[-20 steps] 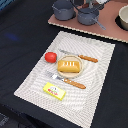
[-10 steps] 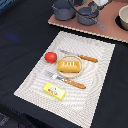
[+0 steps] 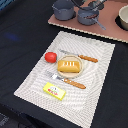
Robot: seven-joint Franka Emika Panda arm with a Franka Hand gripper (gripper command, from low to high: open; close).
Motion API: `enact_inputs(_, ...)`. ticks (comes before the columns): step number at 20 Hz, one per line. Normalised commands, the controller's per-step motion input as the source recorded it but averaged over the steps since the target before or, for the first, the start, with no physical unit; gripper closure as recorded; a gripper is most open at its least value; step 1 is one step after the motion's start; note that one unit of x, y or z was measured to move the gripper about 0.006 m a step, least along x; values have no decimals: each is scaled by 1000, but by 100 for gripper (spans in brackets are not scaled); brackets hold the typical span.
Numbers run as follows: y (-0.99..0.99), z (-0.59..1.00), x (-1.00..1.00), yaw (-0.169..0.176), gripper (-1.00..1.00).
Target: Interact with the objects in diverse but meaningful ways.
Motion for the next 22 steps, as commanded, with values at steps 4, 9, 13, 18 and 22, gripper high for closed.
enact_inputs(4, -761, 29, -336, -49, -100)
enact_inputs(9, -777, 0, -366, -45, -100)
enact_inputs(13, -730, 0, -404, -57, -100)
enact_inputs(18, -685, 0, -430, -68, -100)
enact_inputs(22, -656, -45, -449, -73, -100)
